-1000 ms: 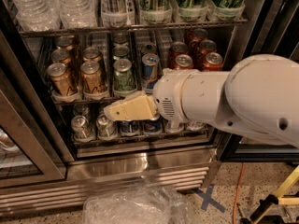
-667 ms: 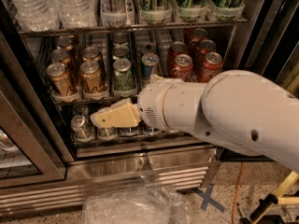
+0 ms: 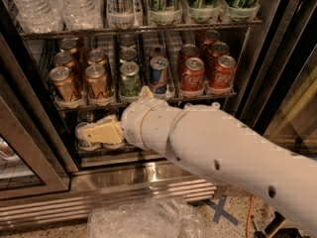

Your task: Pick green can from middle shelf of fridge

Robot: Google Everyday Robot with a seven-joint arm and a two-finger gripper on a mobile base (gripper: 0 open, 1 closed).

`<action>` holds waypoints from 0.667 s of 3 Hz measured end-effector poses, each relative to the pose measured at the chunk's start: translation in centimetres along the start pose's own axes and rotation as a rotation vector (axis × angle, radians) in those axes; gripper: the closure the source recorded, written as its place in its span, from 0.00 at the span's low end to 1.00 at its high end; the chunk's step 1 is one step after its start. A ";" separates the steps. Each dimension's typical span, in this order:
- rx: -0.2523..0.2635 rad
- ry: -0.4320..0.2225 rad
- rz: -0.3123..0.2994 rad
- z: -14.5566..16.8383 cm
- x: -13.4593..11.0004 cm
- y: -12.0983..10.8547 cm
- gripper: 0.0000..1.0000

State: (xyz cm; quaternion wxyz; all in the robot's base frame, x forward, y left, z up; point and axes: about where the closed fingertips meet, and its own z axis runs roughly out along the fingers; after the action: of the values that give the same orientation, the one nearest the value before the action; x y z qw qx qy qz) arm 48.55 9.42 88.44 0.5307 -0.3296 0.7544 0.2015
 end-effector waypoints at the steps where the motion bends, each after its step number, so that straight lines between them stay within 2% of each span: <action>1: 0.015 -0.001 -0.012 2.1 1.5 0.3 0.00; 2: 0.053 0.018 -0.047 5.1 3.9 -2.6 0.00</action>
Offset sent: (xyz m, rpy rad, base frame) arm 0.0642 0.0130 -0.0606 -0.0675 -0.0625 -0.0077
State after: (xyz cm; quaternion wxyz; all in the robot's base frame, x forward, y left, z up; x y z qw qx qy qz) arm 52.95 9.89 83.12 0.5369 -0.3349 0.7563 0.1659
